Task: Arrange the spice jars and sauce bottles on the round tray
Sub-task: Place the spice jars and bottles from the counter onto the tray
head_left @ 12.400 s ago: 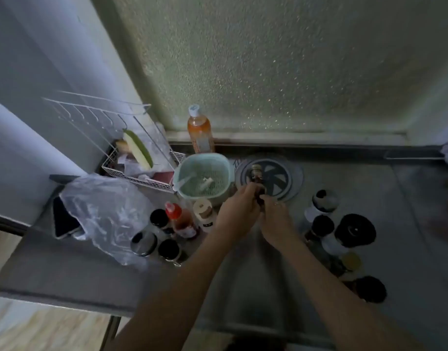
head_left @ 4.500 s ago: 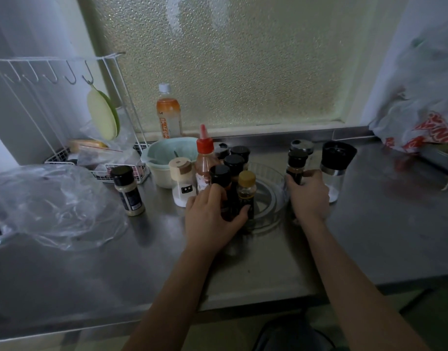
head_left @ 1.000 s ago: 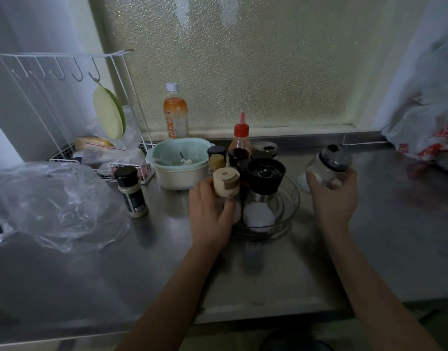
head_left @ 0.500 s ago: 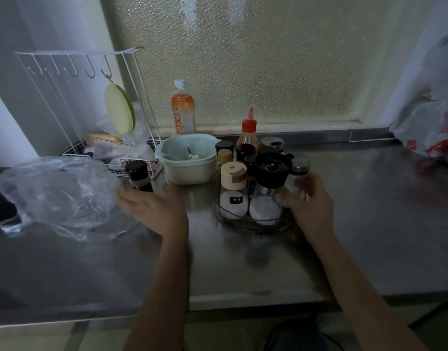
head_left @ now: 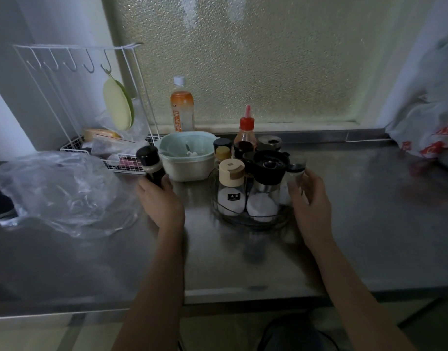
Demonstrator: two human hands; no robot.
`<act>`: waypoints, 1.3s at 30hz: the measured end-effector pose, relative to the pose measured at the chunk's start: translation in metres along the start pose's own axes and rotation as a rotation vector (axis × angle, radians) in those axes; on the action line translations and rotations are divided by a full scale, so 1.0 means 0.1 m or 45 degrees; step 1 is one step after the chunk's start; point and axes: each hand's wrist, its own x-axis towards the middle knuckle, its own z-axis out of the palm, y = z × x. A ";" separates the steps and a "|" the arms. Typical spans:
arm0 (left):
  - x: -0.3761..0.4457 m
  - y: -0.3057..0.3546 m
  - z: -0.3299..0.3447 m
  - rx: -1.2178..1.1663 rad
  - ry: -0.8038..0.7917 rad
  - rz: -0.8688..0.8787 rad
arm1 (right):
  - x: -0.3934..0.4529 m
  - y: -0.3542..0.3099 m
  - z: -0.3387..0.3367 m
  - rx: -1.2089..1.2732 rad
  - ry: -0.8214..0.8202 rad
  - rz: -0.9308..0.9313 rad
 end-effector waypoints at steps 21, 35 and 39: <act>-0.33 0.20 0.08 -0.285 -0.891 0.315 | 0.00 0.02 0.02 -0.165 -0.028 -0.031; -0.46 0.24 0.08 -0.046 -0.820 0.521 | 0.00 0.04 0.01 -0.127 -0.075 -0.024; -0.49 0.25 0.09 0.017 -0.714 0.556 | -0.02 0.00 0.01 -0.102 -0.069 -0.074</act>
